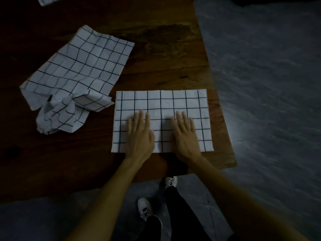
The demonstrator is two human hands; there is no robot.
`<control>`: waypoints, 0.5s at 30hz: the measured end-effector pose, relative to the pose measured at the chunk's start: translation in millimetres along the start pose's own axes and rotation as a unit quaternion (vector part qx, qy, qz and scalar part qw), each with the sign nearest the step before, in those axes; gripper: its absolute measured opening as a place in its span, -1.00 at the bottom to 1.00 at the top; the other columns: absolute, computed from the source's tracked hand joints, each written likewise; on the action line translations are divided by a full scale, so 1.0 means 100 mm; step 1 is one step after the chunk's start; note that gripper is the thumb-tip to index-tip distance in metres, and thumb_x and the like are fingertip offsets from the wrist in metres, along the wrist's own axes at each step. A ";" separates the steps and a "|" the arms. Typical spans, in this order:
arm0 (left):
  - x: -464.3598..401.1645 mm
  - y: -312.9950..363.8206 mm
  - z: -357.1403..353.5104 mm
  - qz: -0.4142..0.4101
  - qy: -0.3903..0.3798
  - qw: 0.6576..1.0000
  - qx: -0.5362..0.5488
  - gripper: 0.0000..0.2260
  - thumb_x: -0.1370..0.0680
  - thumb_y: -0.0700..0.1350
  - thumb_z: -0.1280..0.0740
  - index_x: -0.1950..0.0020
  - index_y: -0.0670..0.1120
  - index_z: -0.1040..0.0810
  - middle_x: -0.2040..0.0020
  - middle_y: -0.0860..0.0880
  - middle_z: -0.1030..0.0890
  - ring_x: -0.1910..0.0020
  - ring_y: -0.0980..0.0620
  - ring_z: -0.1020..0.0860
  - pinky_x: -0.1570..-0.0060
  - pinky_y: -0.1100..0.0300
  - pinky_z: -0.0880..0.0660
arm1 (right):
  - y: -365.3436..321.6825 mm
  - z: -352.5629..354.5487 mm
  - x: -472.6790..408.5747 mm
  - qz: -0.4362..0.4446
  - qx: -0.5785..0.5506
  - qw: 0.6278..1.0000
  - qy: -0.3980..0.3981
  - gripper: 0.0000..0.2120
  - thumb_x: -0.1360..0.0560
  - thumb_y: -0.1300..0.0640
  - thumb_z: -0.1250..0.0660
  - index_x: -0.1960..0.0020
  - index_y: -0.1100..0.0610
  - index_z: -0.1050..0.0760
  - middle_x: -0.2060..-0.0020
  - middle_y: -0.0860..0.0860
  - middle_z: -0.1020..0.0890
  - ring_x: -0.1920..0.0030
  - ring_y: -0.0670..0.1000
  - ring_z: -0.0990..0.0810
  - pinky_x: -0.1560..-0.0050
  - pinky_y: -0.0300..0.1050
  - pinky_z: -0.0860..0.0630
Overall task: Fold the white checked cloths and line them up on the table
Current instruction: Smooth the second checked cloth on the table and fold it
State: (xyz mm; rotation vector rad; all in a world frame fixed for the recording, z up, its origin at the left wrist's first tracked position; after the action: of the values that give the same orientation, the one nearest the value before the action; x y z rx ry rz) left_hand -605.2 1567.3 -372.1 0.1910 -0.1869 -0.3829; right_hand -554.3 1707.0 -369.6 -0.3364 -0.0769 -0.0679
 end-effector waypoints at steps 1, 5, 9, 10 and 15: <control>-0.03 0.10 -0.07 -0.011 -0.016 1.000 0.006 -0.46 -0.62 0.03 0.03 -0.50 -0.07 0.21 -0.52 -0.08 0.19 -0.51 -0.02 0.23 -0.47 0.00 0.26 | -0.17 -0.10 -0.08 0.018 -0.016 1.000 -0.014 -0.43 -0.60 -0.04 0.01 -0.54 0.15 0.05 -0.53 0.15 0.03 -0.53 0.10 0.18 -0.50 0.05 0.23; -0.07 0.00 -0.28 -0.015 -0.062 0.998 -0.021 -0.43 -0.60 0.13 0.08 -0.48 -0.02 0.29 -0.53 -0.06 0.24 -0.49 0.00 0.30 -0.44 0.06 0.32 | -0.38 -0.37 -0.23 0.023 -0.029 0.996 -0.079 -0.29 -0.57 -0.15 -0.14 -0.54 0.07 0.12 -0.52 0.04 0.17 -0.52 0.04 0.27 -0.53 0.05 0.20; 0.05 -0.45 -0.11 0.016 -0.028 0.999 -0.038 -0.40 -0.56 0.24 0.26 -0.53 0.01 0.24 -0.54 -0.08 0.23 -0.51 -0.04 0.26 -0.47 0.00 0.24 | 0.14 -0.12 -0.04 -0.021 -0.019 0.999 -0.025 -0.45 -0.60 -0.15 0.17 -0.54 0.01 0.01 -0.54 0.06 0.05 -0.54 0.07 0.18 -0.52 0.06 0.17; 0.07 -0.53 -0.08 0.030 -0.022 0.999 -0.038 -0.40 -0.56 0.25 0.26 -0.54 -0.01 0.23 -0.54 -0.10 0.20 -0.51 -0.05 0.25 -0.48 -0.02 0.22 | 0.32 -0.05 0.03 -0.049 -0.022 0.999 -0.012 -0.45 -0.60 -0.15 0.17 -0.54 0.01 -0.02 -0.54 0.07 0.03 -0.54 0.08 0.16 -0.51 0.06 0.16; 0.11 -0.61 -0.05 0.062 -0.023 0.997 -0.035 -0.40 -0.56 0.24 0.25 -0.53 -0.03 0.19 -0.55 -0.11 0.15 -0.51 -0.05 0.23 -0.47 -0.08 0.25 | 0.69 0.03 0.18 -0.105 0.014 0.994 -0.026 -0.42 -0.58 -0.17 0.18 -0.55 0.02 0.07 -0.54 0.08 0.11 -0.53 0.08 0.21 -0.51 0.06 0.25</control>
State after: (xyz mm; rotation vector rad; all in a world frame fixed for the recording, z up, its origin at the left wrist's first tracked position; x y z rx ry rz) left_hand -615.8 1508.3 -388.5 0.1018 -0.2300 -0.2707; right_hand -530.6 1772.3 -387.4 -0.3014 -0.1641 -0.2660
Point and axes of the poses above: each hand's wrist, its own x-axis away from the middle knuckle, its own z-axis out of the back of the hand, y = z × x, the point moved 7 cm from there along -x, towards the middle knuckle
